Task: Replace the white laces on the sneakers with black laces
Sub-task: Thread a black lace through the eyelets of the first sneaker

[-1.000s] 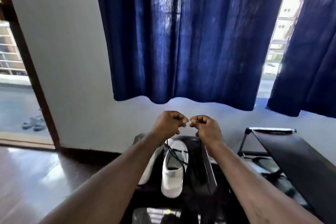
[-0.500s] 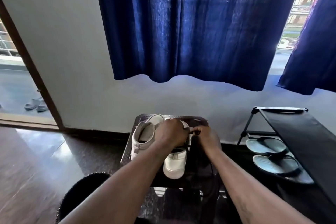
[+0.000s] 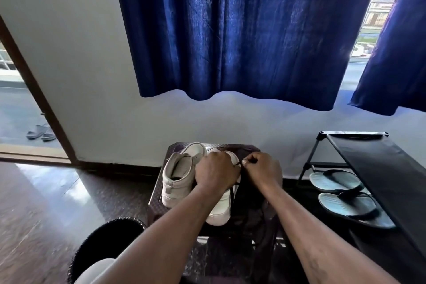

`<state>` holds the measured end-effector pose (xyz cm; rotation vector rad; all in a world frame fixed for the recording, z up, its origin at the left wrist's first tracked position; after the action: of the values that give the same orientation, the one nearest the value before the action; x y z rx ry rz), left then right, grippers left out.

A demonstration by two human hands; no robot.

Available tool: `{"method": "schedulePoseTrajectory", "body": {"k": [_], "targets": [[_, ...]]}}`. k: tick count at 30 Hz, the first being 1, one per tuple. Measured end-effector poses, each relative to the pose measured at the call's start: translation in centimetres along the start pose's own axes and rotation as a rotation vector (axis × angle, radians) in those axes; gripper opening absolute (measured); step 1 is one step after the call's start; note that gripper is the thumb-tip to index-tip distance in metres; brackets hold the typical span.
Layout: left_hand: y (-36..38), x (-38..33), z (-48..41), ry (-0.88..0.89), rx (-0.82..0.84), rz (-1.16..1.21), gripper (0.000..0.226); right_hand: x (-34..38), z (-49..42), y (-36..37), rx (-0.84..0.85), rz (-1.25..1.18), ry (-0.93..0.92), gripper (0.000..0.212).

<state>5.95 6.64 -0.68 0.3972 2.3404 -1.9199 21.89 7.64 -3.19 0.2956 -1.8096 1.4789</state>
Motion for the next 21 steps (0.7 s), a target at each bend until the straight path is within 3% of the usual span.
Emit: {"method": "schedulePoseTrajectory", "body": {"k": [3, 8, 11, 15, 21], "targets": [[0.0, -0.2, 0.3, -0.012, 0.014, -0.001, 0.038, -0.2, -0.2, -1.5, -0.09, -0.077, 0.02, 0.009], [0.4, -0.4, 0.4, -0.028, 0.04, 0.054, 0.038, -0.6, -0.3, -0.9, 0.022, -0.098, -0.014, 0.013], [-0.7, 0.1, 0.4, -0.045, 0.002, 0.177, 0.036, 0.7, -0.3, -3.3, -0.032, -0.161, -0.086, 0.011], [-4.1, 1.0, -1.6, -0.022, -0.12, 0.642, 0.02, 4.7, -0.5, -8.3, -0.054, -0.429, -0.15, 0.006], [-17.2, -0.9, -6.2, 0.079, -0.3, 1.214, 0.025, 13.7, 0.0, -15.2, 0.181, -1.069, -0.075, 0.019]]}}
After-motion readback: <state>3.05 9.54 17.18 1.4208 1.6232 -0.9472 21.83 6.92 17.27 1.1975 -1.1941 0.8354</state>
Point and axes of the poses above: each hand's wrist, its own z-axis away from the middle knuckle, its own y-axis out of the palm, x = y × z, the point moved 7 cm from there along -z, towards the middle knuckle, and after that the axes turned 8 degrees about y, right-handed, at the moved point
